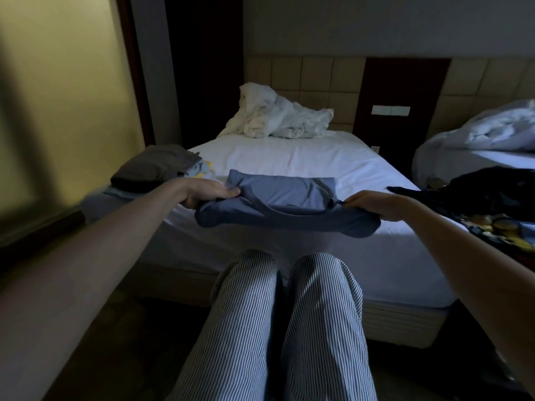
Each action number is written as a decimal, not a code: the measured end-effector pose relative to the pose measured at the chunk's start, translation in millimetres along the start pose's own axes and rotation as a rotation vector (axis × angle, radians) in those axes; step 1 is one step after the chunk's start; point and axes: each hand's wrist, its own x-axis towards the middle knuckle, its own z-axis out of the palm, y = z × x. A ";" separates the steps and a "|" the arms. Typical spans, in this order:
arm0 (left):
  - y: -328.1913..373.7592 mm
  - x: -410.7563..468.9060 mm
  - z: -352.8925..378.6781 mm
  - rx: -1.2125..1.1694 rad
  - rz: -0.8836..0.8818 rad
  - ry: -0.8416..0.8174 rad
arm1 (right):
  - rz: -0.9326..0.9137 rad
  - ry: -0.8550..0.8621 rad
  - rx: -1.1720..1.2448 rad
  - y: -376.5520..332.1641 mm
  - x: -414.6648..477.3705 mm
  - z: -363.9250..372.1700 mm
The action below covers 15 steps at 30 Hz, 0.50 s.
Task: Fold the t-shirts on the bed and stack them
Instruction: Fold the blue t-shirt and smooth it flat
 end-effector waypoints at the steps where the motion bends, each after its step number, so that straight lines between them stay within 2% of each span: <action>1: 2.5 -3.1 0.0 0.006 -0.012 -0.036 | 0.018 -0.015 0.013 -2.7 -1.6 -3.0; 3: 5.0 -0.1 -4.8 0.000 -0.011 -0.043 | 0.042 0.012 0.008 -7.1 1.1 -7.5; 6: 1.5 20.9 -22.0 -0.031 0.040 0.043 | 0.036 0.129 0.018 -10.2 18.6 -10.5; 10: -5.6 60.0 -40.7 -0.071 0.132 0.282 | -0.052 0.237 0.047 -15.5 59.7 -15.3; 13: -8.2 98.4 -53.1 0.079 0.171 0.494 | -0.098 0.308 0.025 -16.6 99.6 -23.5; 15: -8.2 130.8 -64.3 0.105 0.197 0.560 | -0.104 0.330 0.018 -15.9 132.2 -31.7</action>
